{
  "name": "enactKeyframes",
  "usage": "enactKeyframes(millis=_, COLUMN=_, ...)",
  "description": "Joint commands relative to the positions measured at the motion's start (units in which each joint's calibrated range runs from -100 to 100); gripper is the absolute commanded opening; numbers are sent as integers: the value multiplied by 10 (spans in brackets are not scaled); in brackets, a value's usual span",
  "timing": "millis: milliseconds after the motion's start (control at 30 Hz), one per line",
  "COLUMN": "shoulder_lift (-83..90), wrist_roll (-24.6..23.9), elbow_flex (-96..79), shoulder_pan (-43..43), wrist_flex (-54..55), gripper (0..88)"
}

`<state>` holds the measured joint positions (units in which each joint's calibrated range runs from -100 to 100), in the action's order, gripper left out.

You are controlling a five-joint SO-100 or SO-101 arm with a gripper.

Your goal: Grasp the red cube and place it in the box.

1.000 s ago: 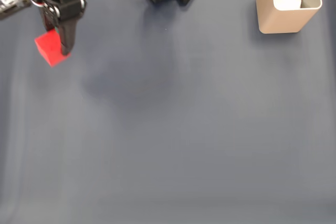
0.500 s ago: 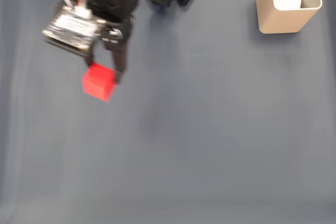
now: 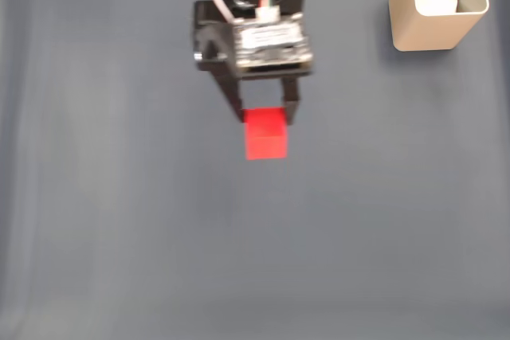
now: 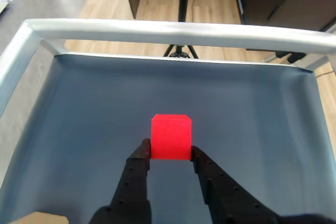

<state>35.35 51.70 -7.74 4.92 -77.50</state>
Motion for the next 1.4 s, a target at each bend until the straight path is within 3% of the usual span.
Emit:
enactKeyframes(millis=0, shoulder_lift=27, wrist_roll=4, elbow_flex=2, shoulder_pan=-37, wrist_flex=1, gripper=2)
enactKeyframes(millis=800, shoulder_lift=97, wrist_roll=-3, elbow_flex=-54, shoulder_pan=-289, wrist_flex=11, gripper=2)
enactKeyframes(millis=1367, shoulder_lift=107, wrist_roll=-8, elbow_flex=-91, shoulder_pan=-409, wrist_flex=37, gripper=1)
